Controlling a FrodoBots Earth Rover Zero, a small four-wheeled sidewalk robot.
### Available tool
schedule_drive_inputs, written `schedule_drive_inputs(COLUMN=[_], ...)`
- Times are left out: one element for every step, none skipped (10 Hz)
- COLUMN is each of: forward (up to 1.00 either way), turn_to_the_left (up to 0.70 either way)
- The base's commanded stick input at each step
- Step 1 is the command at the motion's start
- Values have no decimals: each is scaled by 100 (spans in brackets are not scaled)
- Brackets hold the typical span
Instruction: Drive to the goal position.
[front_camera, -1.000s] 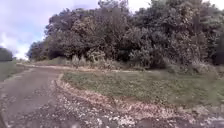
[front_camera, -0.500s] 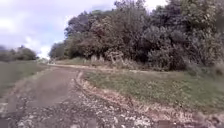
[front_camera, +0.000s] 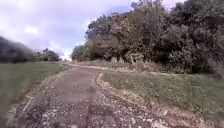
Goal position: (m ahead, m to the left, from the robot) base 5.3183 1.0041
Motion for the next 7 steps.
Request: schedule_drive_inputs(forward=[0, 0, 2, 6, 58, 85, 85], turn_to_the_left=[85, 85, 58, 12, 26, 34, 29])
